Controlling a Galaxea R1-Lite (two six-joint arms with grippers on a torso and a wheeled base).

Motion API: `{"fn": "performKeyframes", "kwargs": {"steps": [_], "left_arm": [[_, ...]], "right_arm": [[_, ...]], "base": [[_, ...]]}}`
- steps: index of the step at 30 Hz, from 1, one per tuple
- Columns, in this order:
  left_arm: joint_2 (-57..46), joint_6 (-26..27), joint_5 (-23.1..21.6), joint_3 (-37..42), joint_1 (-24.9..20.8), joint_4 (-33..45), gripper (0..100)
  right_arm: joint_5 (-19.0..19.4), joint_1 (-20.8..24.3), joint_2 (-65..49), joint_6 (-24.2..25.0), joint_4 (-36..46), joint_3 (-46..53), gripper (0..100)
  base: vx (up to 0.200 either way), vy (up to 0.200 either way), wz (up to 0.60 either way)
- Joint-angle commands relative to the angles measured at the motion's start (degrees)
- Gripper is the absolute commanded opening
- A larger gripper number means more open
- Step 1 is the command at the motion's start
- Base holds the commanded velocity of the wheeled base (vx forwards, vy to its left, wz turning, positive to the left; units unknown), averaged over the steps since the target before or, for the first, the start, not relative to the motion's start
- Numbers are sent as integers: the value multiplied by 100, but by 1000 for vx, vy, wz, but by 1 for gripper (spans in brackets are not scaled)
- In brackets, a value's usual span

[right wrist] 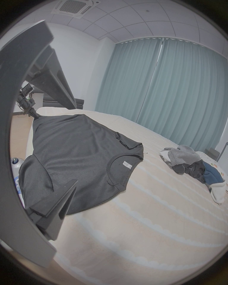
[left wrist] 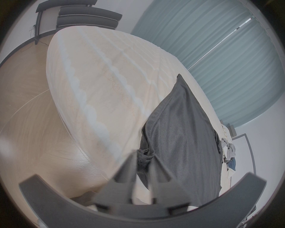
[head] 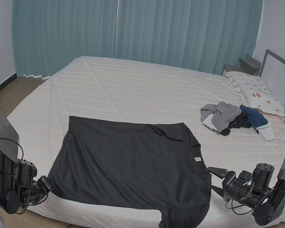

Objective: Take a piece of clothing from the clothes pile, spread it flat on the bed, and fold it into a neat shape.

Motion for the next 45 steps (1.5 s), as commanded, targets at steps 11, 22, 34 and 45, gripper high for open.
{"fn": "performKeyframes", "kwargs": {"steps": [11,22,34,45], "left_arm": [[-374,171,0,92,282,728,0],[-629,189,9,92,256,1089,0],[-726,189,-18,84,238,1247,0],[-708,189,-26,92,238,1256,0]], "right_arm": [[-49,-85,-224,-1523,271,487,100],[-761,205,57,-2138,1290,408,100],[-902,336,743,-2121,1158,144,100],[-1007,336,761,-2200,1246,180,0]], "base": [[0,0,0],[0,0,0],[0,0,0],[0,0,0]]}}
